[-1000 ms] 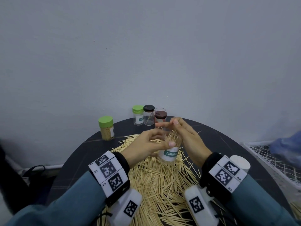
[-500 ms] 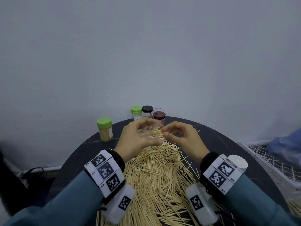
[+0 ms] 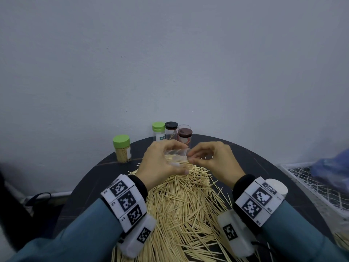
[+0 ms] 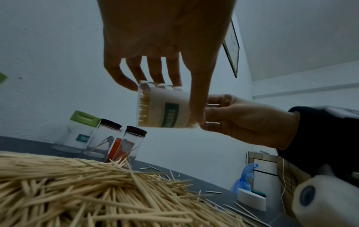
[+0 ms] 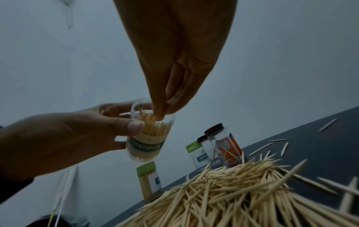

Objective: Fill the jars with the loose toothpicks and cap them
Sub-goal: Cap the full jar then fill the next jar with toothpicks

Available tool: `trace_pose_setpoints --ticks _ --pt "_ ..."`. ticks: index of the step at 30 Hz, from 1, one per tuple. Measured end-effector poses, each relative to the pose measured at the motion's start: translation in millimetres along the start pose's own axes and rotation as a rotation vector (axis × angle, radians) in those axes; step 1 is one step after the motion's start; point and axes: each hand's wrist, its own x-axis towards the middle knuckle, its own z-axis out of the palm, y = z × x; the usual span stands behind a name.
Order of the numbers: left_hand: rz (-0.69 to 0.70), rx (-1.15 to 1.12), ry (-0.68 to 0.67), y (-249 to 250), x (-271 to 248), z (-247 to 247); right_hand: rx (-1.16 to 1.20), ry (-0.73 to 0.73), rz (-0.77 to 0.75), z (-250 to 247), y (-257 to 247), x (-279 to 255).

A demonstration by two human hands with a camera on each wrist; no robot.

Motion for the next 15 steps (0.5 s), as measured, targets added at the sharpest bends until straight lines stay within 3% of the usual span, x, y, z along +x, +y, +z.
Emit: trace_pose_setpoints --ticks 10,12,15 --pt "-0.107 -0.081 -0.023 -1.9 2.0 -2.0 -0.036 0.117 0.024 -5.4 -1.3 1.2" --pt "-0.131 -0.114 -0.002 -3.7 2.6 -2.6 -0.142 0.045 0.15 -9.5 3.9 2.9" --pt "-0.179 -0.161 0.033 -8.7 4.7 -4.4 -0.354 -0.24 0.385 -11.7 15.7 3.9"
